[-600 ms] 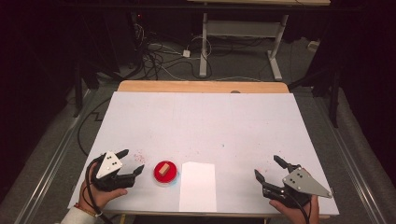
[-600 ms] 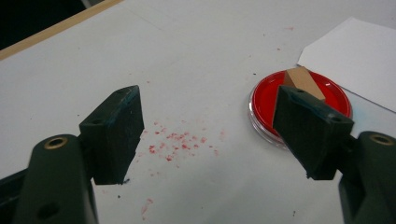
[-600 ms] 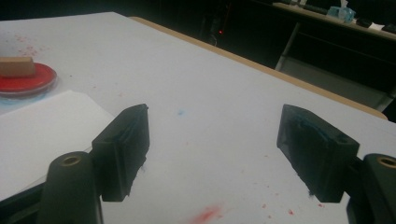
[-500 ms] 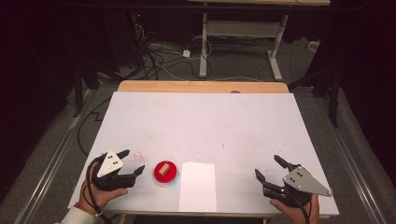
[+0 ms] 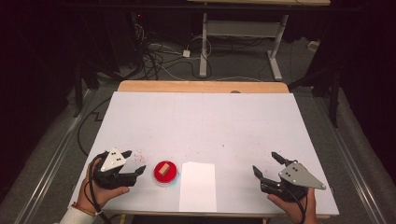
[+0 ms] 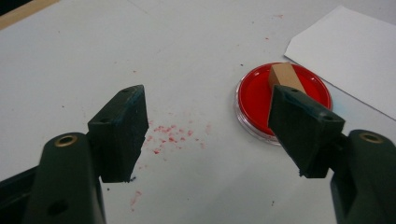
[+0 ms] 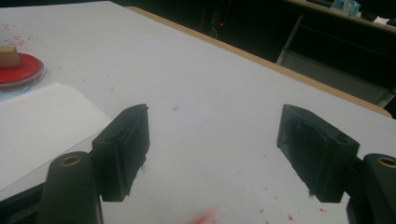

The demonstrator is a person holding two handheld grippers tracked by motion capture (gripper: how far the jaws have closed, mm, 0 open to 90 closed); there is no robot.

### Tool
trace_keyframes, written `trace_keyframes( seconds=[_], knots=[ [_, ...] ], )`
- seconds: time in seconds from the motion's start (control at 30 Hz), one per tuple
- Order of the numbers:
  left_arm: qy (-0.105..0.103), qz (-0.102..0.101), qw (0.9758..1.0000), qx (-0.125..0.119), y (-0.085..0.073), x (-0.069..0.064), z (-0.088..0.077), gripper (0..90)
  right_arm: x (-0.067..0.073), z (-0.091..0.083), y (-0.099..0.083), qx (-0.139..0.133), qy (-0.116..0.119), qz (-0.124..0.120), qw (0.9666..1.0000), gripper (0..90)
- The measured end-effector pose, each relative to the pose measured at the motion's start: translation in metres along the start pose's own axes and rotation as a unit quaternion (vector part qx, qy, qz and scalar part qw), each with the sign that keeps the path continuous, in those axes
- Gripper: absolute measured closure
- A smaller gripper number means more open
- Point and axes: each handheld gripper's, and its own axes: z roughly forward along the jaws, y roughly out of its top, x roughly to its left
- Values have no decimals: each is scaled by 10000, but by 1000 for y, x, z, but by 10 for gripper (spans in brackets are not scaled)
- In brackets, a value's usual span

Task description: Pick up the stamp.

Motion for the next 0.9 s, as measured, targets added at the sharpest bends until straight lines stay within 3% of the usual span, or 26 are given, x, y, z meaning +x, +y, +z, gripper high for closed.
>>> trace_keyframes(
  seconds=[0.17,0.4,0.6,0.7,0.73,0.9],
  knots=[
    [-89,42,9999,22,15,-7,-9,280,0,-4,0,-16,-26,3,10000,256],
    [-355,32,9985,412,30,-15,0,288,4,-4,2,-33,-18,-28,10000,247],
    [-609,72,9942,887,36,-21,29,288,2,-1,1,3,10,6,10000,201],
    [-710,96,9910,1135,37,-24,43,288,2,0,0,20,-17,-6,10000,189],
    [-757,88,9888,1287,38,-26,51,290,2,0,0,23,-39,28,10000,187],
    [-752,89,9854,1527,43,-26,64,336,4,0,-1,61,-64,-52,9999,191]
  ],
)
